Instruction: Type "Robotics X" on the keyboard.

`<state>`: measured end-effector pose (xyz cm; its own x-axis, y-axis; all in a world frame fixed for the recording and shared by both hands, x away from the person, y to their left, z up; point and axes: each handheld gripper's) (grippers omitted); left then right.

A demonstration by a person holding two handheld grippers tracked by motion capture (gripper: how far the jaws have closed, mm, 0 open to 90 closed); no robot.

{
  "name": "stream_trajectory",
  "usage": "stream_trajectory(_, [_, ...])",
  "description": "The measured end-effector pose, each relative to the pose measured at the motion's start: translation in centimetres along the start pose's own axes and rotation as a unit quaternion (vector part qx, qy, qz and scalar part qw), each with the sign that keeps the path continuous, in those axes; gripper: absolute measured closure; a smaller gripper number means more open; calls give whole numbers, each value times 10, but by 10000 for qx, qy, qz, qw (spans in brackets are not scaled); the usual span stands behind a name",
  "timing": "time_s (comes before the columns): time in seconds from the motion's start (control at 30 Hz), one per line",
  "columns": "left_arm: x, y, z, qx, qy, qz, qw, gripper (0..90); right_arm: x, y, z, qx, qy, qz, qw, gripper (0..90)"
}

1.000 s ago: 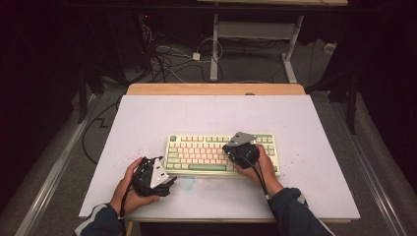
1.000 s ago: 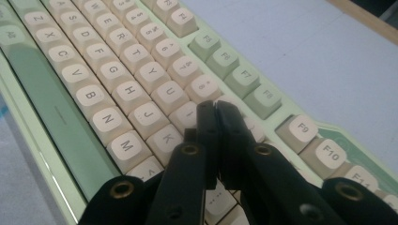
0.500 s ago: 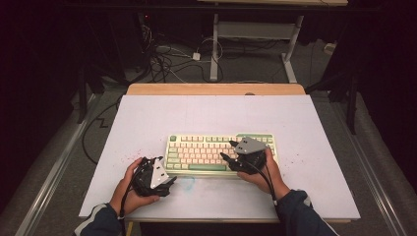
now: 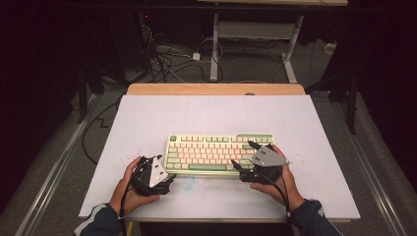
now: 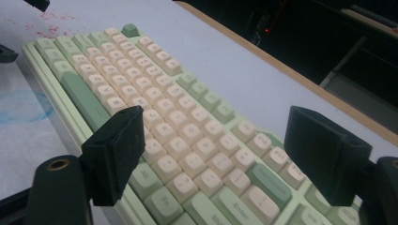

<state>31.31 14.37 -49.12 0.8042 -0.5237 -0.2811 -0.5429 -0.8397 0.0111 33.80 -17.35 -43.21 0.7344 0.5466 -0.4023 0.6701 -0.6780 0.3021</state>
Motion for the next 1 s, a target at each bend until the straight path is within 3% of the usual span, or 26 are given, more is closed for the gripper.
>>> stream_trajectory(0.2, [0,1,-1,-21,-22,47,10000,221,-24,6,18,37,71,154,9999,207])
stream_trajectory(0.37, [-1,2,-3,-22,78,55,10000,241,-33,9,28,131,89,248,9996,207])
stream_trajectory(0.63, [-3,2,-15,-321,121,155,9993,331,-47,5,46,17,6,458,9989,211])
stream_trajectory(0.7, [-3,4,-18,-383,113,204,9990,389,-49,3,51,50,-21,418,9991,212])
stream_trajectory(0.73, [-2,5,-21,-408,88,220,9989,480,-49,1,53,5,-81,386,9992,213])
stream_trajectory(0.83, [0,7,-27,-485,5,363,9982,554,-48,0,54,-20,-94,356,9993,213])
stream_trajectory(0.9, [4,9,-31,-527,-53,406,9978,689,-47,-1,53,11,-82,332,9994,214])
stream_trajectory(0.93, [6,9,-33,-531,-84,437,9976,689,-47,-1,53,11,-82,332,9994,214])
stream_trajectory(1.0, [10,11,-36,-516,-133,528,9972,775,-45,-3,54,-25,-99,308,9995,214])
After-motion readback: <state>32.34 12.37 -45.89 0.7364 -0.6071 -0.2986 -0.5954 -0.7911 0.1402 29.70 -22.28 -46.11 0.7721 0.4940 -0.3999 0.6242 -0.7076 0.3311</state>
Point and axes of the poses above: each handheld gripper's, and its own axes: x roughly forward along the jaws, z roughly out of its underside, y roughly to its right
